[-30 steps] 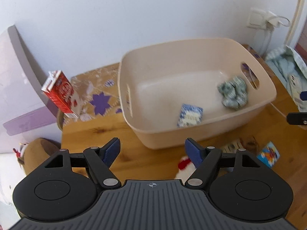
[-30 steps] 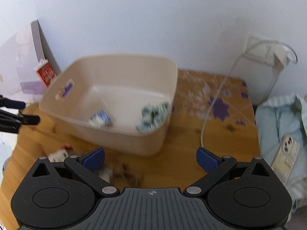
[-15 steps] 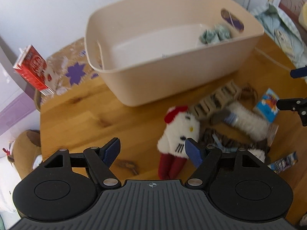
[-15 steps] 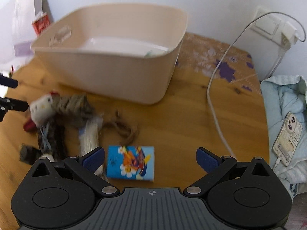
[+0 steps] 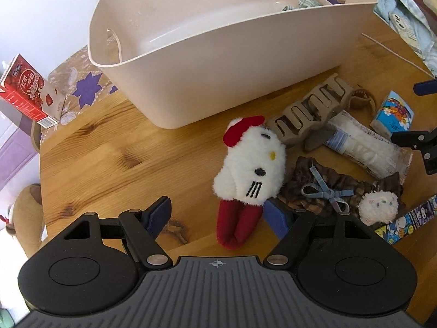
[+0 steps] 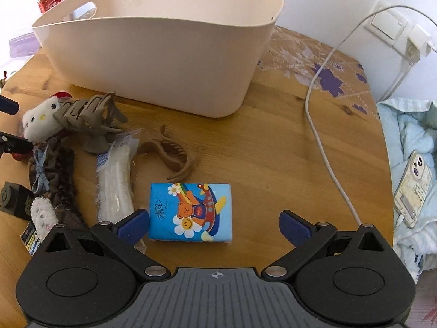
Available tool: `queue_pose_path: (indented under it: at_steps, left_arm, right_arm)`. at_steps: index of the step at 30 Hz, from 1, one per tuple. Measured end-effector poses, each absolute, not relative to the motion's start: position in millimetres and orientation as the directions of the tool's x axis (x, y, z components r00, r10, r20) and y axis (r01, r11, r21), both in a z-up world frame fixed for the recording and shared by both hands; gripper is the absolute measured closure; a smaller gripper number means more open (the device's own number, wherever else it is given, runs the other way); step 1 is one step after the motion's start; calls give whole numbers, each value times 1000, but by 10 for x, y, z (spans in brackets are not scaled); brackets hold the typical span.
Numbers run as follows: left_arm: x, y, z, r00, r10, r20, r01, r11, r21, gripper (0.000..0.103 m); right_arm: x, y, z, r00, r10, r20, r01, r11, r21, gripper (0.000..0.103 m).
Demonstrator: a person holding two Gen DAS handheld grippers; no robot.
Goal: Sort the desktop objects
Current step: 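Move both tools back toward the clutter beside the basket, then grasp the white plush doll with left tool while right grasps blue cartoon tissue pack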
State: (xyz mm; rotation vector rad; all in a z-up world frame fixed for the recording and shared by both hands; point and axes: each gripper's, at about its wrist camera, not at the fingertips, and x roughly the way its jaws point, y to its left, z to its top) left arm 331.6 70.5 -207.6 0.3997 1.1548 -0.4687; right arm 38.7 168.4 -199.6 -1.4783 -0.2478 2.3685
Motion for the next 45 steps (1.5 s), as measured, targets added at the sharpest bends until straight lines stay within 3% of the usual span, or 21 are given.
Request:
queue_pose_path:
  at_steps: [11,32,33,35,36,38,39,40,45]
  left_arm:
    - [3460,618,-2127,333,-168,-928,577,815,59,27]
    - [3697,247,-2264,328,-175,-928,587,807,56,28]
    - [3702,249,-2263,324,-180,-929,587,808,49,31]
    - [3707,263,-2245,310,-209,-927,591,806,16,53]
    - [3712,267,-2238,300,-218,-929,591,807,2,57]
    - [3707,259,-2235,297,-210,-931,592,806,7,58]
    - [3697,255,-2233,298,-209,-931,596,803,11,59]
    - [3687,253,-2231,298,-208,-932,599,800,13,60]
    - [3592,266,-2214,293,-197,-936,604,797,21,62]
  right_arm:
    - [306,1647,-2099,-397,384,-834,-142,-923,-357,0]
    - [337,1832,-2123,-432,293,-853,-167,-955,-243,1]
    - [345,1837,-2121,-436,286,-853,-167,-957,-236,3]
    - [351,1830,-2113,-449,286,-846,-158,-958,-240,9]
    - [353,1821,-2106,-457,283,-843,-151,-959,-241,15]
    - [349,1805,-2089,-471,276,-838,-134,-961,-242,23]
    - [348,1797,-2076,-482,264,-835,-120,-964,-236,37]
    - [344,1787,-2064,-489,259,-833,-111,-966,-235,43]
    - [343,1778,-2051,-479,262,-838,-104,-965,-242,43]
